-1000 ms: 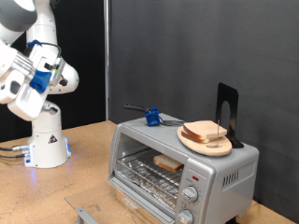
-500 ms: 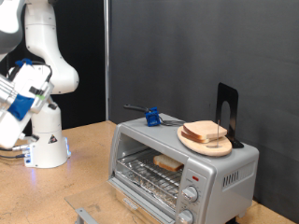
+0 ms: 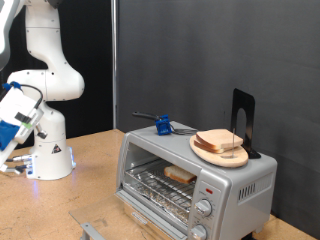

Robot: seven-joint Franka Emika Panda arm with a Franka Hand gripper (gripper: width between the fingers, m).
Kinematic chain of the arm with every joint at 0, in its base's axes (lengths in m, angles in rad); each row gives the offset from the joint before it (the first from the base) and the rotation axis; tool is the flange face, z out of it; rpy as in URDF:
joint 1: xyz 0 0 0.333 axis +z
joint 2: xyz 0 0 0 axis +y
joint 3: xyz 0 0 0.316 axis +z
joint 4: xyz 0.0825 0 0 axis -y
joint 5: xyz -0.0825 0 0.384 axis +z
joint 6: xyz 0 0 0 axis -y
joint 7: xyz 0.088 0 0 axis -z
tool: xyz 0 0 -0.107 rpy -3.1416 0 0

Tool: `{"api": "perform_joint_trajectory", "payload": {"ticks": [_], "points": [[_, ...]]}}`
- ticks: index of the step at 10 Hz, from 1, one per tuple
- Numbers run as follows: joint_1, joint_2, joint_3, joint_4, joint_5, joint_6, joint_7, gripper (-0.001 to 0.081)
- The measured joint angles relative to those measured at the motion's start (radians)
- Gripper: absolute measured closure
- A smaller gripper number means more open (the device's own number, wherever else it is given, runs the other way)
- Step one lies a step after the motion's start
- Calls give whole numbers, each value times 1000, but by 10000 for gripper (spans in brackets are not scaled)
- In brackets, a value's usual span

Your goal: Make a piece of toast with the oven

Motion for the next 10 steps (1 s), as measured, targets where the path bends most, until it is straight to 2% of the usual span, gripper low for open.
{"api": "perform_joint_trajectory", "payload": {"ticks": [2, 4, 5, 8, 10], "points": [[1, 7, 2, 1, 0, 13, -20, -2], [0, 22, 1, 2, -8, -58, 14, -2], [2, 45, 6, 3, -9, -56, 36, -2], [19, 138, 45, 4, 9, 68, 58, -2], [30, 192, 80, 2, 33, 129, 21, -2]]}}
